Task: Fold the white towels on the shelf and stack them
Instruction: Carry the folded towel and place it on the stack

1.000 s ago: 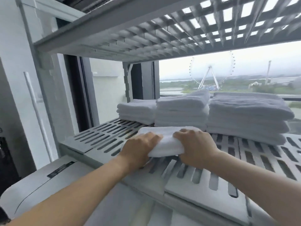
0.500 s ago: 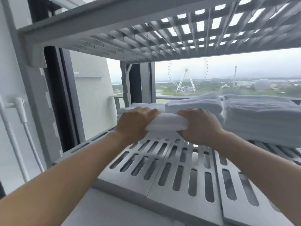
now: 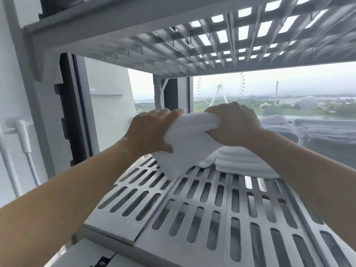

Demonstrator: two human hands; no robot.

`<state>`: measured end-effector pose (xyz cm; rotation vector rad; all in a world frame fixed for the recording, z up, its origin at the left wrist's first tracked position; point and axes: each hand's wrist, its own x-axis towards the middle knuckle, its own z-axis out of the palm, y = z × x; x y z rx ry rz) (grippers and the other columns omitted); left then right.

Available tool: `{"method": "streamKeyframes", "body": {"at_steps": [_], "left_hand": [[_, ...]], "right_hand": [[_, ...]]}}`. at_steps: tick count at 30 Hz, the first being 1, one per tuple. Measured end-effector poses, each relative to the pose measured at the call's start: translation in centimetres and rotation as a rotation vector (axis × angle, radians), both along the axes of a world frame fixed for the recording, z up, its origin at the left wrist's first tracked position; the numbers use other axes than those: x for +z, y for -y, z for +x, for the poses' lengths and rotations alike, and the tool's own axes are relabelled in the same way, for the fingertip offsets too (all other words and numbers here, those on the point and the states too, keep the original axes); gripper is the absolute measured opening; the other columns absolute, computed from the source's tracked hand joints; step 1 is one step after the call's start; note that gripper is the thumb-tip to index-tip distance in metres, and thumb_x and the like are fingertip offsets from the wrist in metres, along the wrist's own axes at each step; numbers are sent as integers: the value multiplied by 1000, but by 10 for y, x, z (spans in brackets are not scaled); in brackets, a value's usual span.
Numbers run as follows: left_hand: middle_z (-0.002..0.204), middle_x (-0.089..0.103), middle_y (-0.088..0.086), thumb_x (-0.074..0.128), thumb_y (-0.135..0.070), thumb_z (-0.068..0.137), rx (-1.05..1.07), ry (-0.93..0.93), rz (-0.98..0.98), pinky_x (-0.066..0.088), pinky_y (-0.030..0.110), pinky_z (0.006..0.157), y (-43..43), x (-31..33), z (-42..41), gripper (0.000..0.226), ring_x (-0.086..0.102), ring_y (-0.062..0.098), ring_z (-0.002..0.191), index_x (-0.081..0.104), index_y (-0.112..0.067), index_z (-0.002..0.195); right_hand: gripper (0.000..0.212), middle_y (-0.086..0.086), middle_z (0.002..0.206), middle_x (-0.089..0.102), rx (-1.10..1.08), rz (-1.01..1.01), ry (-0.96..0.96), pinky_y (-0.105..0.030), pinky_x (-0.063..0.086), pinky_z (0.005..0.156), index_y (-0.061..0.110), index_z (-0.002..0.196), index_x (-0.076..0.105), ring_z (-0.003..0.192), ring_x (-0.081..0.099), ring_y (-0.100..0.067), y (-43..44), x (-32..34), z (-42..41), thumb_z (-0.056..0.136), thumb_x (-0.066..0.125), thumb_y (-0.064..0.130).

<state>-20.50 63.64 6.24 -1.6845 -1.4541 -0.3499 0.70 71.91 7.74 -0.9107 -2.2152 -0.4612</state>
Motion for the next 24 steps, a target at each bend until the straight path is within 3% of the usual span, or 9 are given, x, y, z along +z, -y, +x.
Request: {"method": "streamKeyframes", "body": {"at_steps": [3,7,13,18,22,24], "left_hand": [[99,62,5,80,-29,62,27,-63,66,48,34,59,-9,3,-18,88,61,26,81,31,-25,135],[85,62,8,73,-4,62,4,-116,262,43,32,50,-22,27,-42,65,59,29,66,49,-15,121],[88,62,7,71,3,60,32,-129,286,45,33,50,-65,39,-71,63,59,29,68,54,-14,118],[96,61,9,62,5,72,29,-110,229,48,38,57,-113,41,-90,56,59,31,77,50,-13,124],[83,62,10,74,3,62,-40,-187,331,49,36,51,-153,55,-105,54,61,30,66,57,-7,112],[82,63,10,71,4,59,-89,-176,395,47,36,51,-167,47,-112,48,60,29,66,61,-5,105]], "right_hand": [[12,13,65,47,-32,41,34,-23,23,51,34,73,47,66,47,-20,-5,9,-16,66,56,30],[15,13,70,48,-22,91,-57,-25,27,56,34,77,51,67,45,-18,-15,28,-40,64,57,30],[29,11,85,58,-37,67,-100,-28,31,65,36,93,60,73,43,-17,-51,43,-72,64,62,30],[30,11,92,61,-95,-23,-75,-27,31,66,39,98,60,78,47,-16,-96,42,-94,70,59,31],[34,10,98,59,-88,69,-129,-27,34,67,35,105,57,89,58,-20,-128,39,-107,72,59,27],[40,5,103,60,-27,174,-166,-30,43,68,29,110,57,92,60,-23,-137,24,-110,71,61,21]]}}
